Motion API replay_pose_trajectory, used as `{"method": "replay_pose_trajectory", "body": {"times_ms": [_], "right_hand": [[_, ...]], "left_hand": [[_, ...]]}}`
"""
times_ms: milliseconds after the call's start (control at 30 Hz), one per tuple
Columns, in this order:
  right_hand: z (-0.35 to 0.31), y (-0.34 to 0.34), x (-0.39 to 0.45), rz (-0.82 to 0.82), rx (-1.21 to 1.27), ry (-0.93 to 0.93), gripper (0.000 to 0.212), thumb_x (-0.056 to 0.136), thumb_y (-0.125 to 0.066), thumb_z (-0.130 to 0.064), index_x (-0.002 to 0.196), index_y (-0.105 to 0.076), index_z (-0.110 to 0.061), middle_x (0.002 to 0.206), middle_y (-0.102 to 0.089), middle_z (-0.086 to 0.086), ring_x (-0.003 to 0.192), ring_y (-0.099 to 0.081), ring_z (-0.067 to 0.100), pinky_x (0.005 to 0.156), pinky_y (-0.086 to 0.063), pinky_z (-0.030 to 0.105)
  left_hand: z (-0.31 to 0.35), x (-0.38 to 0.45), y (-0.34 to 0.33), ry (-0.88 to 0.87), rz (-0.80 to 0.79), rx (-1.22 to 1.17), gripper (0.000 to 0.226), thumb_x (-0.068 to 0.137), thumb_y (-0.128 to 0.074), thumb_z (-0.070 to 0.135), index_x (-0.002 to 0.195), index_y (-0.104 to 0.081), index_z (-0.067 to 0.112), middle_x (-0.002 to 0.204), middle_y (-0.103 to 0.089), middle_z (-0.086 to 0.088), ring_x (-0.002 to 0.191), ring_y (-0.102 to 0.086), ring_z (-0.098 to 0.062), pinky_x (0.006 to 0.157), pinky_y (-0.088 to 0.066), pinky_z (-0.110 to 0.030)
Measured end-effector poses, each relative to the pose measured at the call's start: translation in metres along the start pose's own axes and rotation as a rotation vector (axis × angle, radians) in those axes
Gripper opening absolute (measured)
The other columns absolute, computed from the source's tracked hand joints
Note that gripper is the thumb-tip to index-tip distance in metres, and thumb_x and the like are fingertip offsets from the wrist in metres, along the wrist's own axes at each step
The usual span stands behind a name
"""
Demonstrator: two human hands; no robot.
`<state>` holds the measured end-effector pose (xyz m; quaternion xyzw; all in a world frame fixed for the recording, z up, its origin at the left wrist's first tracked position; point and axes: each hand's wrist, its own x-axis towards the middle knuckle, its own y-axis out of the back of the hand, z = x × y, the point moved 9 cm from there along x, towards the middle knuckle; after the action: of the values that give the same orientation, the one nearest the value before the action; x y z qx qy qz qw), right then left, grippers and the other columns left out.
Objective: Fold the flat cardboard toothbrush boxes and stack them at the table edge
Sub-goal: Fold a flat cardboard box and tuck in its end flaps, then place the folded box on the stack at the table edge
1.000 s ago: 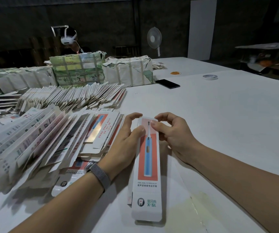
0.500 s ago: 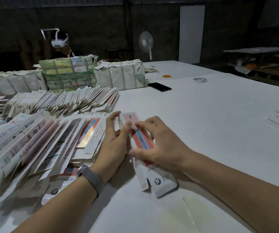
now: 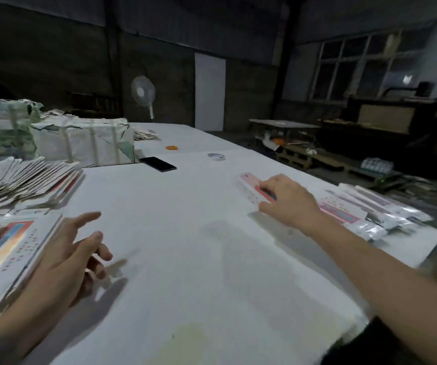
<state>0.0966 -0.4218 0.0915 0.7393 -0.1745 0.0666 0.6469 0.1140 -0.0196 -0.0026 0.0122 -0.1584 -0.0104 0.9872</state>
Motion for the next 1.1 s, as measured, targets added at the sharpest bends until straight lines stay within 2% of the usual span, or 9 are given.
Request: {"method": "replay_pose_trajectory", "body": {"times_ms": [67, 167, 233, 300, 400, 567, 767, 967, 1100], "right_hand": [[0.067, 0.009, 0.002, -0.009, -0.113, -0.128, 0.038, 0.083, -0.064, -0.040, 0.120, -0.065, -0.032, 0.123, -0.056, -0.004, 0.111, -0.058, 0.024, 0.086, -0.051, 0.037], [0.138, 0.008, -0.002, -0.056, -0.159, -0.232, 0.010, 0.085, -0.059, -0.032, 0.090, -0.066, -0.026, 0.095, -0.065, -0.002, 0.090, -0.062, 0.027, 0.064, -0.048, 0.033], [0.167, 0.007, -0.008, -0.074, -0.229, -0.270, 0.017, 0.090, -0.054, -0.032, 0.101, -0.066, -0.031, 0.098, -0.068, -0.004, 0.088, -0.062, 0.022, 0.061, -0.047, 0.030], [0.180, 0.010, -0.008, -0.063, -0.356, -0.257, 0.028, 0.090, -0.051, -0.031, 0.113, -0.067, -0.031, 0.103, -0.067, -0.001, 0.095, -0.061, 0.022, 0.072, -0.055, 0.034], [0.171, 0.018, 0.003, -0.017, -0.509, -0.224, 0.035, 0.090, -0.053, -0.032, 0.124, -0.062, -0.033, 0.124, -0.059, -0.001, 0.115, -0.052, 0.025, 0.091, -0.048, 0.037], [0.084, 0.010, 0.017, 0.012, -0.221, -0.062, 0.034, 0.096, -0.051, -0.036, 0.128, -0.059, -0.029, 0.137, -0.052, -0.003, 0.127, -0.043, 0.023, 0.101, -0.041, 0.039], [-0.095, -0.030, -0.009, -0.040, 0.256, 0.246, 0.026, 0.092, -0.058, -0.033, 0.117, -0.066, -0.030, 0.120, -0.061, -0.010, 0.109, -0.054, 0.012, 0.095, -0.044, 0.033], [-0.239, -0.079, -0.043, -0.222, 0.770, 0.342, 0.016, 0.088, -0.063, -0.024, 0.097, -0.067, -0.037, 0.091, -0.066, -0.017, 0.081, -0.061, -0.001, 0.077, -0.046, 0.015], [-0.260, -0.110, -0.050, -0.259, 0.891, 0.278, 0.021, 0.088, -0.060, -0.015, 0.100, -0.073, -0.025, 0.088, -0.070, -0.007, 0.078, -0.063, 0.008, 0.080, -0.053, 0.025]], "left_hand": [[-0.004, 0.000, -0.001, 0.010, -0.026, 0.016, 0.030, 0.106, -0.049, 0.024, 0.113, -0.063, 0.050, 0.069, -0.065, -0.002, 0.043, -0.056, -0.015, 0.043, -0.033, -0.018], [-0.008, 0.002, -0.003, 0.030, -0.047, 0.013, 0.026, 0.106, -0.049, 0.024, 0.112, -0.067, 0.042, 0.066, -0.063, -0.005, 0.043, -0.051, -0.016, 0.045, -0.032, -0.021], [-0.011, 0.003, -0.002, 0.042, -0.042, 0.012, 0.026, 0.106, -0.049, 0.021, 0.109, -0.069, 0.038, 0.063, -0.060, -0.005, 0.041, -0.049, -0.017, 0.047, -0.032, -0.021], [-0.014, 0.004, -0.002, 0.059, -0.042, 0.028, 0.026, 0.106, -0.048, 0.020, 0.109, -0.069, 0.035, 0.061, -0.059, -0.004, 0.040, -0.047, -0.016, 0.048, -0.033, -0.022], [-0.017, 0.003, -0.002, 0.076, -0.044, 0.041, 0.026, 0.105, -0.049, 0.017, 0.109, -0.070, 0.030, 0.061, -0.059, -0.004, 0.041, -0.047, -0.015, 0.048, -0.032, -0.022], [-0.015, 0.002, -0.008, 0.100, -0.085, 0.029, 0.025, 0.104, -0.051, 0.015, 0.101, -0.073, 0.026, 0.064, -0.060, -0.008, 0.042, -0.045, -0.016, 0.046, -0.029, -0.020], [0.014, -0.015, -0.020, 0.049, -0.069, 0.122, 0.031, 0.101, -0.053, 0.005, 0.090, -0.074, 0.025, 0.063, -0.061, -0.007, 0.045, -0.047, -0.016, 0.041, -0.030, -0.019], [0.047, -0.024, -0.015, -0.244, -0.011, 0.759, 0.016, 0.094, -0.059, 0.013, 0.097, -0.069, 0.025, 0.055, -0.057, 0.002, 0.056, -0.054, -0.012, 0.056, -0.043, -0.031], [0.075, -0.021, 0.005, -0.465, 0.190, 1.236, 0.018, 0.085, -0.065, 0.017, 0.102, -0.069, 0.022, 0.080, -0.069, 0.003, 0.083, -0.063, -0.027, 0.058, -0.044, -0.034]]}}
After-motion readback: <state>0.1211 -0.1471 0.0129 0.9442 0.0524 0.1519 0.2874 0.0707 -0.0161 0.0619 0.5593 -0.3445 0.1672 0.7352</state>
